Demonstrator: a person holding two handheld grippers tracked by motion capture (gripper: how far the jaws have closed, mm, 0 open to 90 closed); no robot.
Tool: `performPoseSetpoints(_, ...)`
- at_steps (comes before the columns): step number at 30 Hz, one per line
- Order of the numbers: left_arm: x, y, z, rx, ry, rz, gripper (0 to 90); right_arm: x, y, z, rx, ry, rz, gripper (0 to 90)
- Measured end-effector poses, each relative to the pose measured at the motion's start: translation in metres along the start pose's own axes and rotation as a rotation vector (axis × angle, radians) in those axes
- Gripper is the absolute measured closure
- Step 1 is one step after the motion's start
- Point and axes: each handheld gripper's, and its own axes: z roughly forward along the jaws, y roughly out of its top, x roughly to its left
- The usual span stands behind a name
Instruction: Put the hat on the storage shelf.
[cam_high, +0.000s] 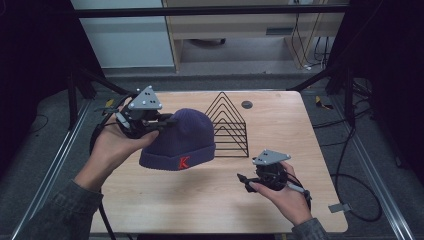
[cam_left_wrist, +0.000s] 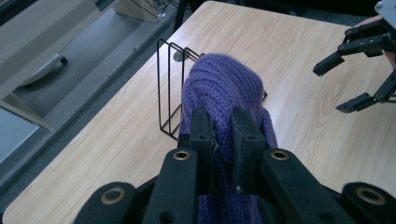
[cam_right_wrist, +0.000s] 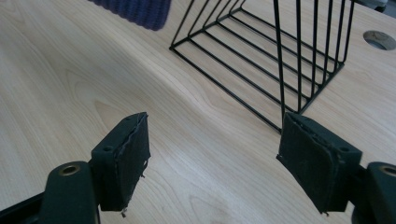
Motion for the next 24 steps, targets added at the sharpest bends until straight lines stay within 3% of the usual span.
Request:
performPoseSetpoints(9, 0.003, 0.007, -0.003, -0.011, -0.007, 0.0, 80.3, 0.008, 0.012, 0.0, -0.025, 0.056, 0.008, 25.1)
performPoseSetpoints(24, 0.001, 0.033, -0.006, -0.026, 0.004, 0.033, 80.4, 0.008, 0.043, -0.001, -0.04, 0.075, -0.03, 29.3)
